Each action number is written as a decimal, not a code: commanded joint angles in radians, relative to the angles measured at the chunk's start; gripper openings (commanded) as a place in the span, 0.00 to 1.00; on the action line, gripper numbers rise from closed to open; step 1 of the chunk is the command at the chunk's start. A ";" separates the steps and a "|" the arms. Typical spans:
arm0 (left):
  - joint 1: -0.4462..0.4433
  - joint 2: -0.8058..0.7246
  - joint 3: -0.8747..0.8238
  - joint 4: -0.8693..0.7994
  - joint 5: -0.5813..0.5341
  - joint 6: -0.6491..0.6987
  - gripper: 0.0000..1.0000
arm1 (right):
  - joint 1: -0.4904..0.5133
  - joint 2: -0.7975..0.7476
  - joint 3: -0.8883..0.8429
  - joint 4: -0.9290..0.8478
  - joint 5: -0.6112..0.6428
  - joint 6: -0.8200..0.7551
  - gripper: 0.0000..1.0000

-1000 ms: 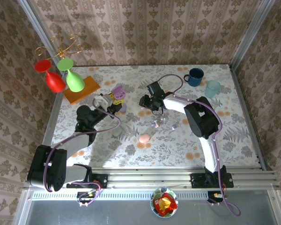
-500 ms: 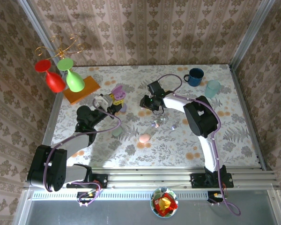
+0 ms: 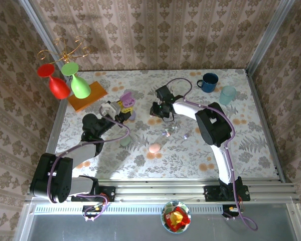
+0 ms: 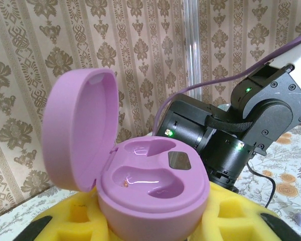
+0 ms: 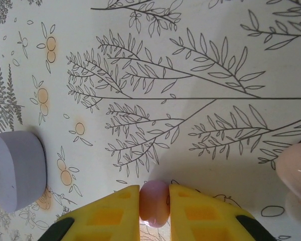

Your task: Insert wireless bluetooth earbuds into charging case

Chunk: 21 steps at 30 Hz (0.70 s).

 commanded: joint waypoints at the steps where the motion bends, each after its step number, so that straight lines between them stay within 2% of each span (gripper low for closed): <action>1: 0.009 -0.008 -0.011 0.028 0.024 0.002 0.24 | 0.013 -0.018 -0.007 -0.055 0.048 -0.042 0.19; 8: -0.011 -0.021 -0.010 -0.048 0.018 0.057 0.24 | 0.019 -0.157 -0.115 -0.004 0.108 -0.102 0.19; 13: -0.050 -0.034 0.004 -0.124 -0.013 0.104 0.24 | 0.017 -0.332 -0.283 0.085 0.157 -0.191 0.19; 18: -0.101 -0.041 0.033 -0.210 -0.007 0.136 0.24 | 0.009 -0.528 -0.417 0.120 0.213 -0.360 0.19; 21: -0.121 -0.030 0.038 -0.203 0.004 0.124 0.24 | 0.006 -0.659 -0.486 0.140 0.209 -0.464 0.19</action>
